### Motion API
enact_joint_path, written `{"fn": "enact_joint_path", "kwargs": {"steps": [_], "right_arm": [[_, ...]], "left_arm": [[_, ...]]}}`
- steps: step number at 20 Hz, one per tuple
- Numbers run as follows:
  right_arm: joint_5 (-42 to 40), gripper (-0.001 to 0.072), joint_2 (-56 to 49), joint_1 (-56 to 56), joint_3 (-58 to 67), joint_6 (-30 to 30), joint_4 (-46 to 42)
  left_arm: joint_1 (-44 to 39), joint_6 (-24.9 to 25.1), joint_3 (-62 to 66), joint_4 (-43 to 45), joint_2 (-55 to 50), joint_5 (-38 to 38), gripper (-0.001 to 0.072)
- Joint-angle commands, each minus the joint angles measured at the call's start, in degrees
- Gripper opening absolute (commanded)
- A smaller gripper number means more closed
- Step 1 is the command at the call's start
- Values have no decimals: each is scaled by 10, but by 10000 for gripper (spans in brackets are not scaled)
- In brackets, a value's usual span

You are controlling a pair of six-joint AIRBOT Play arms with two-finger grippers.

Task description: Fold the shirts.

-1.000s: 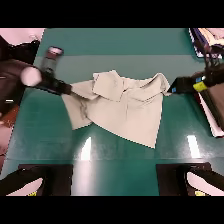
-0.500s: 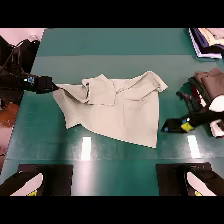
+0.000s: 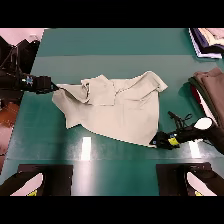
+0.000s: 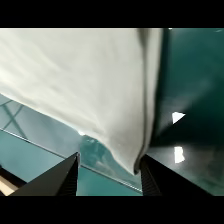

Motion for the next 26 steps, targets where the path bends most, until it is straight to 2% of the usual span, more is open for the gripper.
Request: {"fn": "enact_joint_path", "kwargs": {"steps": [1, 2, 3, 4, 6, 8, 10, 12, 14, 17, 22, 26], "right_arm": [[-70, 427, -36, 38, 5, 0, 12], [-80, 331, -43, 53, 14, 0, 12], [-87, 123, -50, 68, 26, 0, 9], [-90, 19, -54, 79, 38, 0, 9], [-94, 20, -48, 95, 75, 0, 9], [-102, 19, -15, 96, 134, 0, 9], [-119, 18, 31, 75, 215, 1, 9], [-137, 17, 75, 30, 311, 0, 9], [-149, 17, 107, -33, 417, -1, 9], [-140, 17, 127, -136, 588, -26, 10], [-82, 17, 129, -273, 803, -35, 9], [-44, 17, 124, -330, 886, -35, 9]], "left_arm": [[1, 1, 0, -2, 0, 0, 24], [1, 1, 0, -2, 0, 0, 24], [1, 1, 0, -2, 0, 0, 24], [1, 1, 0, -4, 0, 1, 24], [1, 0, 0, -31, 1, 12, 24], [5, 0, 4, -103, 6, 56, 23], [32, 2, 30, -234, 6, 106, 24], [76, 31, 79, -367, 6, 129, 23], [118, 57, 150, -444, 6, 126, 24], [158, 61, 295, -454, 6, 114, 24], [164, 61, 532, -438, 7, 88, 24], [164, 61, 571, -391, 50, 91, 23]]}}
